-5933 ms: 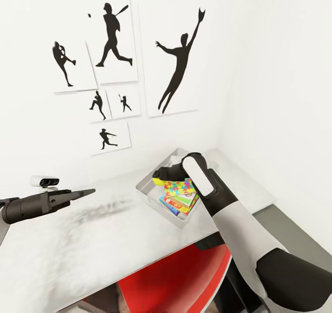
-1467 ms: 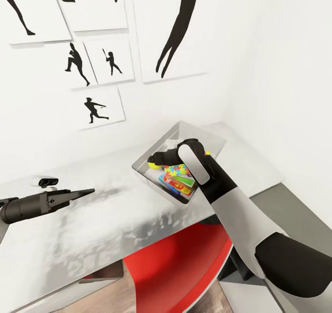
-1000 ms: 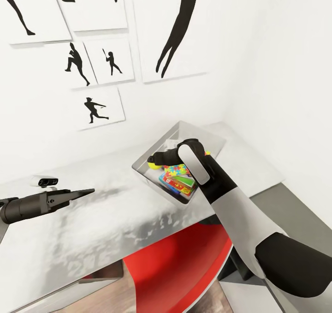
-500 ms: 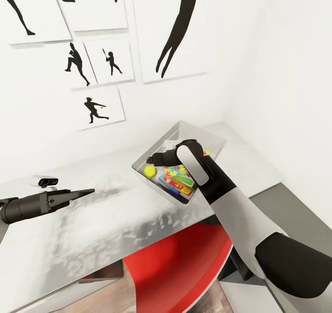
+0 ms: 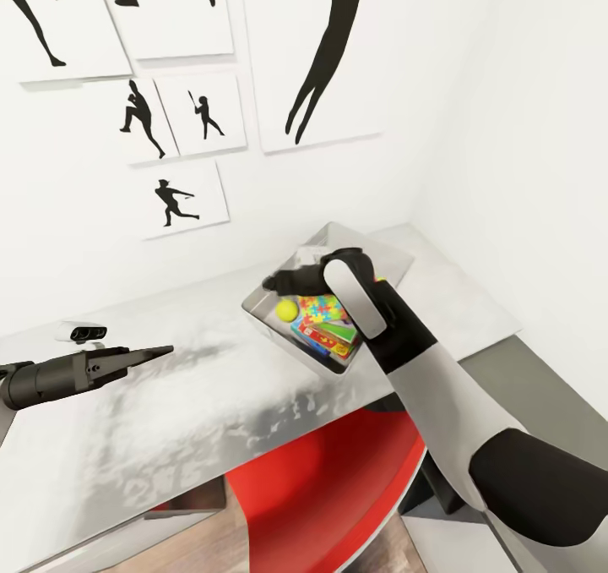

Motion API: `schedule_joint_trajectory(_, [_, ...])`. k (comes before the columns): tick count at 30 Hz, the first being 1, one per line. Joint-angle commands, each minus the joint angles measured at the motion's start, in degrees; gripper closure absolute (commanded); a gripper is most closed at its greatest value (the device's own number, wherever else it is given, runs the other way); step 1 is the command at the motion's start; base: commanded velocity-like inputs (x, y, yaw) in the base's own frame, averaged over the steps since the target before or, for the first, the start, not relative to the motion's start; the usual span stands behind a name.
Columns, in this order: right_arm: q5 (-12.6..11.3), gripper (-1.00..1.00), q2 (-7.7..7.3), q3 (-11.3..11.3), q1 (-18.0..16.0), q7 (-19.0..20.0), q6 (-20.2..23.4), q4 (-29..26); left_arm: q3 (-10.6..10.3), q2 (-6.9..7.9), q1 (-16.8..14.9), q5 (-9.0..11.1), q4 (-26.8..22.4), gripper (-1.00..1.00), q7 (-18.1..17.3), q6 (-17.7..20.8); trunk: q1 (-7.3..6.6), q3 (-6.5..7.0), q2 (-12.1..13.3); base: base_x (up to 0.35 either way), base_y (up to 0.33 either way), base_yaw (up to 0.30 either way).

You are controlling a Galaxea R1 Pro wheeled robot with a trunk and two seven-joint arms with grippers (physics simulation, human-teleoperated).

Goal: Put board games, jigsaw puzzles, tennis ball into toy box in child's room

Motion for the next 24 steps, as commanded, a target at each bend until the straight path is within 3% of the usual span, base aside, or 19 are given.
schedule_joint_trajectory(1, [-0.54, -1.00, 0.00, 0.06, -0.05, -0.63, 0.20, -0.85, -0.01, 0.07, -0.03, 0.10, 0.01, -1.00, -0.11, 0.60, 0.04, -0.02, -0.10, -0.006, 0.000, 0.000])
schedule_joint_trajectory(8, [-0.78, -1.00, 0.00, -0.23, 0.81, -0.71, 0.90, -9.10, 0.16, 1.00, -0.03, 0.05, 0.06, -1.00, -0.12, 0.60, 0.04, 0.59, -0.10, -0.086, -0.003, 0.000])
schedule_joint_trajectory(12, [-0.99, -1.00, 0.00, -0.66, 2.88, -0.77, 3.16, -16.90, 2.62, 1.20, 0.13, -0.06, 0.06, -1.00, -0.11, 0.60, 0.04, 0.95, -0.10, -0.071, -0.101, 0.000])
schedule_joint_trajectory(14, [-1.21, -1.00, -0.55, -1.92, 4.95, -0.74, 3.81, -22.42, 4.06, 1.23, 0.40, -0.16, 0.06, -1.00, -0.12, 0.56, 0.04, 1.13, -0.10, -0.021, -0.146, 0.000])
schedule_joint_trajectory(16, [-1.79, -1.00, -2.97, -5.10, 7.59, -0.66, 3.85, -25.93, 4.93, 1.25, 0.67, -0.25, 0.06, -1.00, -0.14, 0.51, 0.04, 1.31, -0.10, -0.009, -0.077, 0.000])
schedule_joint_trajectory(20, [-4.46, -1.00, -5.23, -11.37, 13.32, 1.75, 3.85, -27.85, 5.94, 1.34, 1.04, -0.41, 0.24, -1.00, -0.22, 0.34, 0.04, 1.67, -0.10, -0.003, -0.028, 0.000])
schedule_joint_trajectory(22, [-5.99, -1.00, -6.03, -15.93, 16.66, 7.15, 3.85, -28.16, 6.90, 1.42, 1.82, -0.47, 0.48, -1.00, -0.47, 0.23, 0.04, 1.85, -0.10, -0.001, -0.007, 0.000])
schedule_joint_trajectory(24, [-6.70, -1.00, -7.87, -21.85, 20.09, 15.67, 3.85, -28.30, 7.90, 1.66, 3.23, -0.50, 0.68, -1.00, -0.83, 0.03, 0.04, 2.03, -0.10, 0.000, -0.003, -0.027])
